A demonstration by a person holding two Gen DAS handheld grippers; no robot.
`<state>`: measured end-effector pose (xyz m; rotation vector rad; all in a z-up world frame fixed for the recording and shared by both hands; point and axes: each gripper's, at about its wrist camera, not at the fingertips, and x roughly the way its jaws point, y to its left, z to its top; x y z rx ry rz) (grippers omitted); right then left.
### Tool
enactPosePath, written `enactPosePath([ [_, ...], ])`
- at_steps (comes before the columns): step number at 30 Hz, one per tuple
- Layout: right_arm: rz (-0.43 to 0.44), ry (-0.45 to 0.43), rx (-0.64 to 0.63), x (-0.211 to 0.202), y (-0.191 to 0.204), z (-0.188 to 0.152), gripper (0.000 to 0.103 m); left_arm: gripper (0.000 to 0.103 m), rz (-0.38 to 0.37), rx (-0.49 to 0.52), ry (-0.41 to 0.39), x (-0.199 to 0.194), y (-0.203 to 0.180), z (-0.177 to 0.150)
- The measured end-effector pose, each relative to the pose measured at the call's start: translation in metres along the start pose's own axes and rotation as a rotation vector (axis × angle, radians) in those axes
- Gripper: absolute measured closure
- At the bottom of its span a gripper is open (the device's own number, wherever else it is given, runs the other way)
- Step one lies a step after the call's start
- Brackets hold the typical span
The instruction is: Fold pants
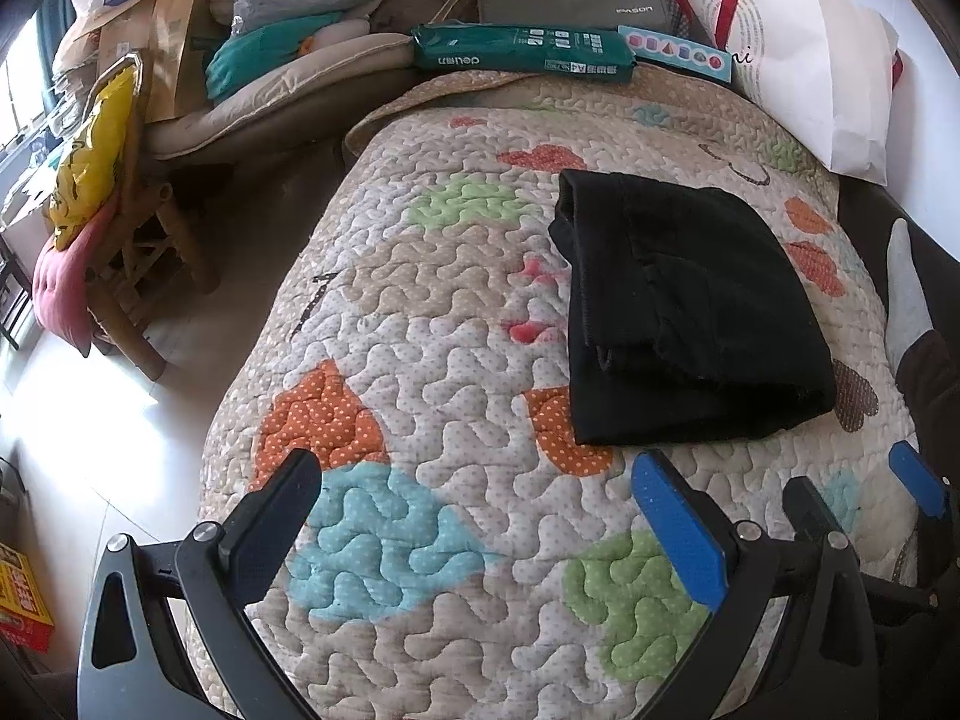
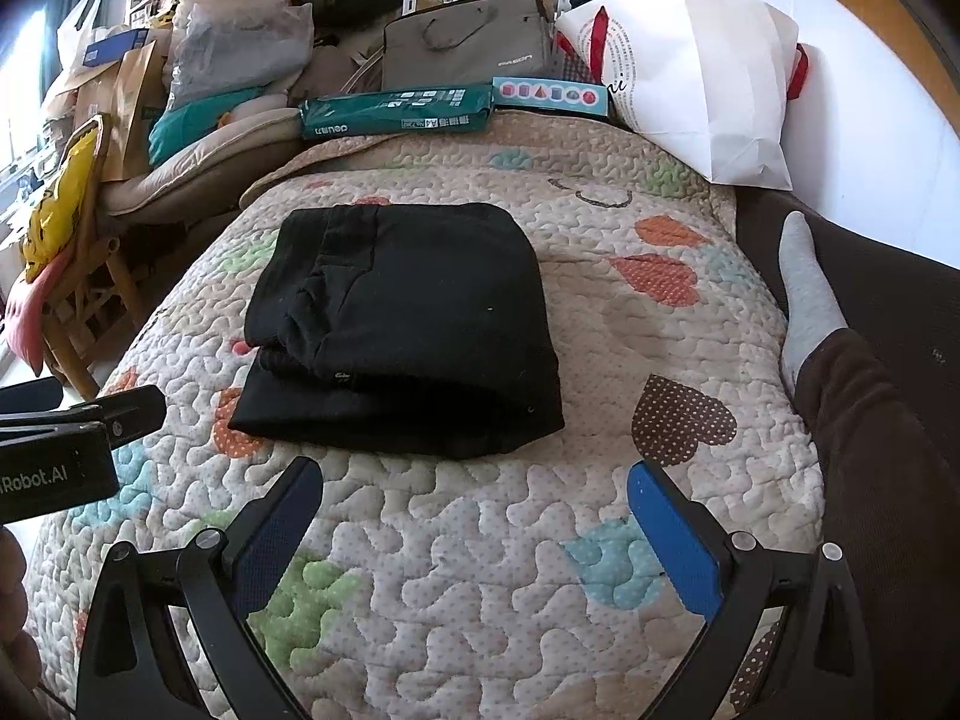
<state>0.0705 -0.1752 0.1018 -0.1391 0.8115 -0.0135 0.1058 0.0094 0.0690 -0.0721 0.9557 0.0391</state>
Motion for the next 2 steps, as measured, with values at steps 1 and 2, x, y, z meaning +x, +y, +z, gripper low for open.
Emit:
enactPosePath([
  [1, 0.001, 0.003, -0.004, 0.0007, 0.0005, -0.0006, 0.000, 0.000, -0.011, -0.003, 0.006, 0.0005, -0.0015, 0.0001],
  [2, -0.001, 0.005, -0.006, 0.0013, 0.0007, -0.0014, 0.000, 0.000, -0.017, -0.004, 0.008, 0.0008, -0.0018, 0.0006],
])
